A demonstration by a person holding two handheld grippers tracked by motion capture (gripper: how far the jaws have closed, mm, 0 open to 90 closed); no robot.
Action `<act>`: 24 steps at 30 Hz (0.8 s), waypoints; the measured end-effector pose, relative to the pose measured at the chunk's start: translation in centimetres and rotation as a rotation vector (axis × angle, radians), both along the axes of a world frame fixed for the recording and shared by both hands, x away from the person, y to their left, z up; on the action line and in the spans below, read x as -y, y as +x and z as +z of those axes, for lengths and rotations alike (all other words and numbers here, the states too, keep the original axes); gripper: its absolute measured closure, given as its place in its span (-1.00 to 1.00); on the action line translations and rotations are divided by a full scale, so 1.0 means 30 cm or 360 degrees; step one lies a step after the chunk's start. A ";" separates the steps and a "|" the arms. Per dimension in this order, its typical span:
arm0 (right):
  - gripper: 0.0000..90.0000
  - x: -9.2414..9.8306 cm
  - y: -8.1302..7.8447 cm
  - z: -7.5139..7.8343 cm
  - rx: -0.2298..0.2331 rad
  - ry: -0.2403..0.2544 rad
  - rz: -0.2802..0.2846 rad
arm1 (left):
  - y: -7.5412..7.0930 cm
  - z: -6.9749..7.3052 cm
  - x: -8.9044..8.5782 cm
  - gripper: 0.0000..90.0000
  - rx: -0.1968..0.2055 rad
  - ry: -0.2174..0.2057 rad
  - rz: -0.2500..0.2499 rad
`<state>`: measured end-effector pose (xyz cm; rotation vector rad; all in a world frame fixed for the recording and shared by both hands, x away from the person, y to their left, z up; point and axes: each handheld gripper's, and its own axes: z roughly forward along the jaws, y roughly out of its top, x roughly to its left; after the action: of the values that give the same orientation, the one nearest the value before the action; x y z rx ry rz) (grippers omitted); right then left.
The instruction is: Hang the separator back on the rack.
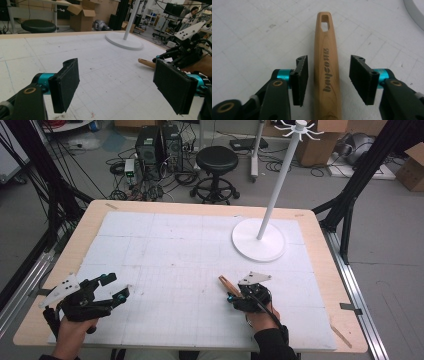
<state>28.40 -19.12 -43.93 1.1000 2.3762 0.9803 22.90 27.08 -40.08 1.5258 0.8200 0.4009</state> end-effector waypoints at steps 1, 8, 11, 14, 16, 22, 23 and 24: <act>0.14 -0.001 0.007 -0.004 -0.0016 0.0004 0.0001 | 0.000 0.000 0.001 -0.53 0.0002 0.0002 -0.0002; 0.28 -0.017 0.022 0.000 -0.0028 -0.0019 0.0026 | 0.000 0.000 0.002 -0.52 -0.0001 0.0004 -0.0006; 0.34 -0.023 0.027 0.001 -0.0036 -0.0040 0.0014 | 0.000 0.000 0.003 -0.53 0.0000 -0.0001 -0.0009; 0.42 -0.023 0.028 0.003 -0.0041 -0.0048 0.0002 | -0.001 0.000 0.003 -0.52 -0.0002 0.0003 -0.0007; 0.43 -0.024 0.029 0.003 -0.0039 -0.0052 0.0002 | 0.000 0.000 0.004 -0.52 -0.0001 0.0007 -0.0011; 0.44 -0.024 0.031 0.003 -0.0050 -0.0053 -0.0002 | 0.000 0.000 0.005 -0.53 0.0002 0.0016 -0.0012; 0.44 -0.025 0.031 0.004 -0.0054 -0.0051 -0.0001 | 0.000 0.000 0.005 -0.53 0.0002 0.0016 -0.0012; 0.42 -0.025 0.031 0.004 -0.0053 -0.0055 0.0002 | 0.000 0.000 0.005 -0.53 0.0002 0.0015 -0.0012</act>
<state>29.32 -18.37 -43.81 1.1104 2.4110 0.9245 22.89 26.93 -40.06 1.5369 0.8124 0.4007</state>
